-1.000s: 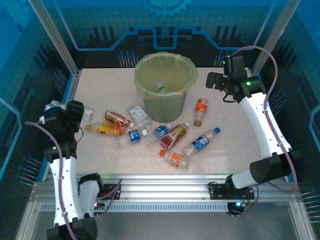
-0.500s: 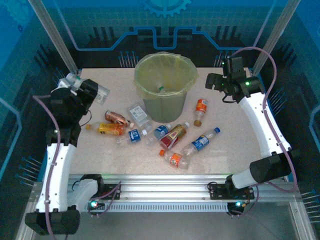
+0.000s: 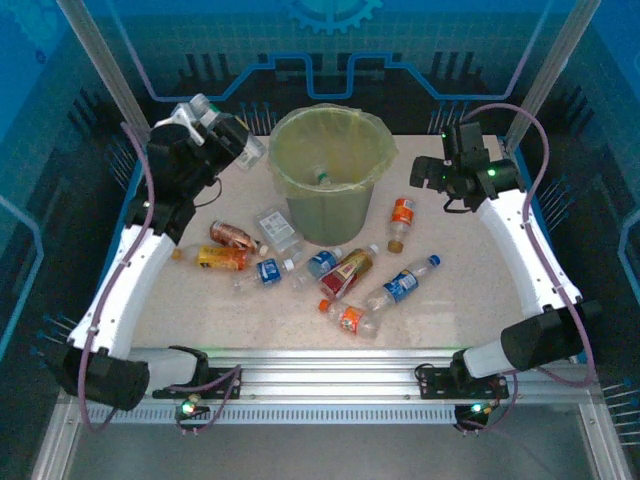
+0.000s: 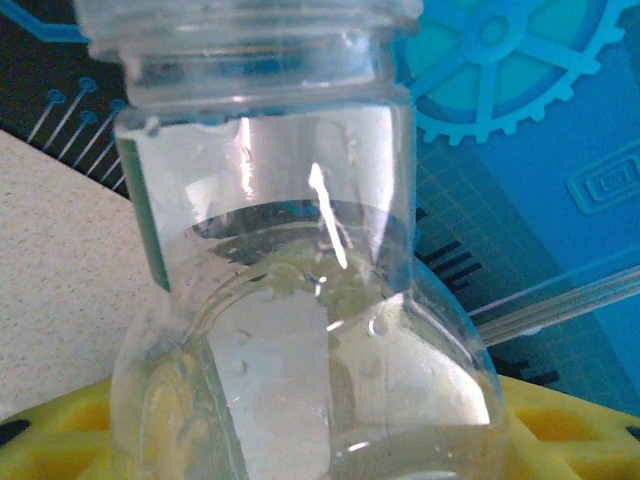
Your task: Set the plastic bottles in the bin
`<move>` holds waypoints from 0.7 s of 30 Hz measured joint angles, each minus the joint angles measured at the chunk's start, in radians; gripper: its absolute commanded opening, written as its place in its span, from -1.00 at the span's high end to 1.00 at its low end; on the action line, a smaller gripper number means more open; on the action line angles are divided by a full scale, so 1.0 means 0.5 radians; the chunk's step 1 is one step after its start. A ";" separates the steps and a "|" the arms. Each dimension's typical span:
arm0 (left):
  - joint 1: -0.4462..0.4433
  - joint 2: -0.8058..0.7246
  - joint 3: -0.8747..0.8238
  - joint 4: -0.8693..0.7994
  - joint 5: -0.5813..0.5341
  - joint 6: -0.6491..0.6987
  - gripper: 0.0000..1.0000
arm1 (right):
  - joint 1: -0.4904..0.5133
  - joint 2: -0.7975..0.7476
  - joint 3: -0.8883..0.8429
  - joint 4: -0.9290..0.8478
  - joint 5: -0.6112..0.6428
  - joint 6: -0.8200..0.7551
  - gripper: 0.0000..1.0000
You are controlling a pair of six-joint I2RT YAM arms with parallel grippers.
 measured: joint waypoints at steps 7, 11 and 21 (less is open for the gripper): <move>-0.146 0.341 0.296 0.102 0.002 0.121 0.54 | 0.000 -0.102 -0.085 0.002 -0.014 0.035 -0.99; -0.233 0.559 0.491 0.157 0.022 0.220 0.54 | 0.000 -0.160 -0.175 0.005 -0.030 0.067 -0.99; -0.406 1.057 0.913 0.110 0.130 0.523 0.49 | 0.000 -0.217 -0.278 -0.062 -0.011 0.126 -0.99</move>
